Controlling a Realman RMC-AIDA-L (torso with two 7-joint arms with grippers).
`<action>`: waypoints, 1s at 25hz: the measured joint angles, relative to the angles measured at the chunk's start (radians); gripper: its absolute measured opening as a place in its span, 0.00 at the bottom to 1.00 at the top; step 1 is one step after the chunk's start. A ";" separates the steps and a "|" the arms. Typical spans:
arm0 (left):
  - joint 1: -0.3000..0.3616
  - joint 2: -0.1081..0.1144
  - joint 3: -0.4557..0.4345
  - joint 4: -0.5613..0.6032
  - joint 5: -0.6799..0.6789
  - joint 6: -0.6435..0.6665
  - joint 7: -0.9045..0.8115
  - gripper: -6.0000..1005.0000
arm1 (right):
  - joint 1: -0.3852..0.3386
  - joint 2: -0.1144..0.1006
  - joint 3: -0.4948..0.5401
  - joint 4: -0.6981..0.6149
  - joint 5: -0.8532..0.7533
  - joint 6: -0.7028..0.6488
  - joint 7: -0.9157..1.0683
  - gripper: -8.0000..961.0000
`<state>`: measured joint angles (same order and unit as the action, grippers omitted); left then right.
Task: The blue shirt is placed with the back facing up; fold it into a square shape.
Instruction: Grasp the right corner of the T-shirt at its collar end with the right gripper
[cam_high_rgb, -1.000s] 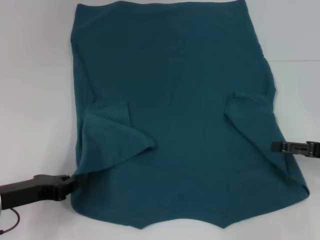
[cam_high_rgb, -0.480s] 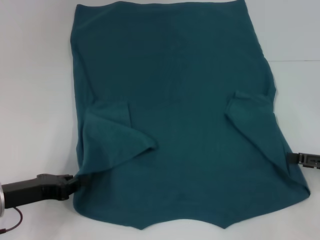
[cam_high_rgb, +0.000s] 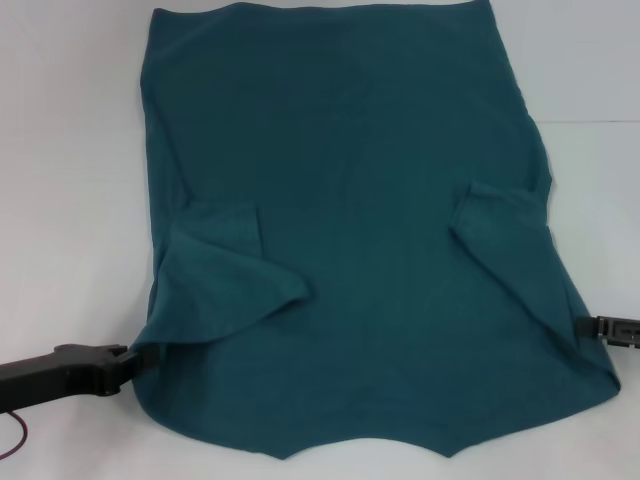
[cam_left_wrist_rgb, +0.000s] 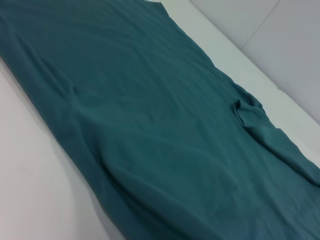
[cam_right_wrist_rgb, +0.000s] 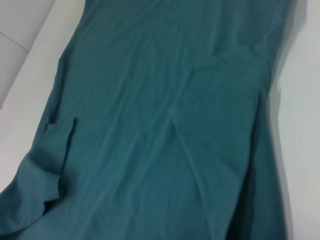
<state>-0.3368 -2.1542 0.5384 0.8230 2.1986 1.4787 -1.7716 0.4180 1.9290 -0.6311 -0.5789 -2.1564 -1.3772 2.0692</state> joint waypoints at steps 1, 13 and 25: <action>0.000 0.000 0.000 0.000 0.000 0.000 0.001 0.02 | 0.001 0.001 -0.002 0.003 0.000 0.000 0.000 0.96; 0.000 0.000 0.000 -0.004 0.001 -0.007 0.004 0.02 | 0.016 0.019 -0.017 0.008 -0.032 -0.032 0.004 0.96; 0.001 0.000 0.000 -0.007 0.001 -0.008 0.006 0.02 | 0.054 0.037 -0.027 0.009 -0.064 -0.118 0.003 0.96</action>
<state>-0.3359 -2.1537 0.5384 0.8157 2.1997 1.4709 -1.7656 0.4715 1.9662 -0.6584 -0.5700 -2.2200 -1.4953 2.0722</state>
